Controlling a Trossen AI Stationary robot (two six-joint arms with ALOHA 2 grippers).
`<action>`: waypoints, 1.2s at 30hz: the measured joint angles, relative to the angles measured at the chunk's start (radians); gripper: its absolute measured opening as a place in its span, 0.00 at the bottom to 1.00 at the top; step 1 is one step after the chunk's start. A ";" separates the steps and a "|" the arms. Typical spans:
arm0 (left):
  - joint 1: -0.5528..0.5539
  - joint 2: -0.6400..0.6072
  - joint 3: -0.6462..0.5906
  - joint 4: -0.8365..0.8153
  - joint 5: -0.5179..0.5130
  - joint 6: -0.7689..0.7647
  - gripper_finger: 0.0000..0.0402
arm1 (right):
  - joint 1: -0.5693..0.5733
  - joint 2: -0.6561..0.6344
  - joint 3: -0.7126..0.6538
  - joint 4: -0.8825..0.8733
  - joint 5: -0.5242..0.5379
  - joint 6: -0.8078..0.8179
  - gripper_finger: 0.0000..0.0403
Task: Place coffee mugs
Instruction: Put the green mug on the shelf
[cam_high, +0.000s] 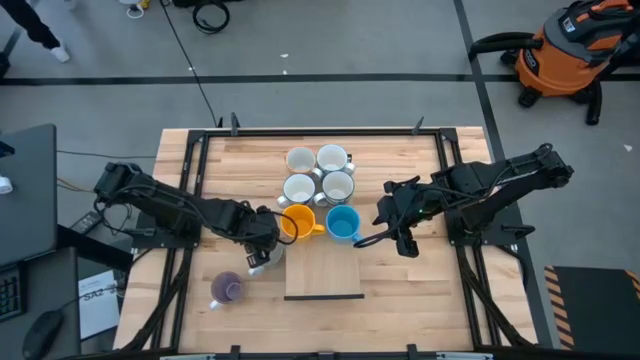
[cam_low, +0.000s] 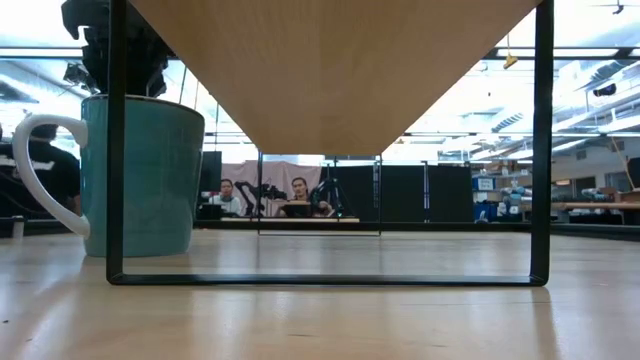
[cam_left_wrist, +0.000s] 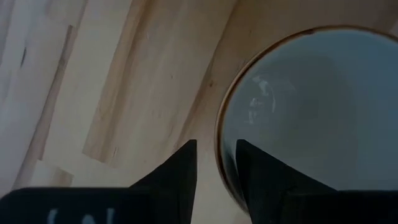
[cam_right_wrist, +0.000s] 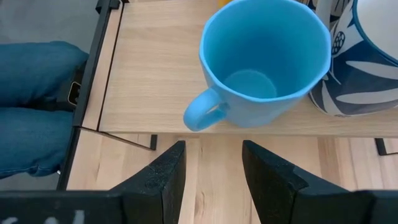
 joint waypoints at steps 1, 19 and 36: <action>0.000 0.000 0.000 0.000 0.002 0.000 0.30 | 0.000 0.000 0.000 0.000 0.000 0.000 0.41; -0.001 -0.003 0.002 0.002 0.034 -0.002 0.07 | 0.000 0.000 0.000 0.000 0.000 0.000 0.41; -0.001 0.001 0.100 -0.059 0.023 0.000 0.06 | 0.000 0.000 0.000 0.000 0.000 0.000 0.41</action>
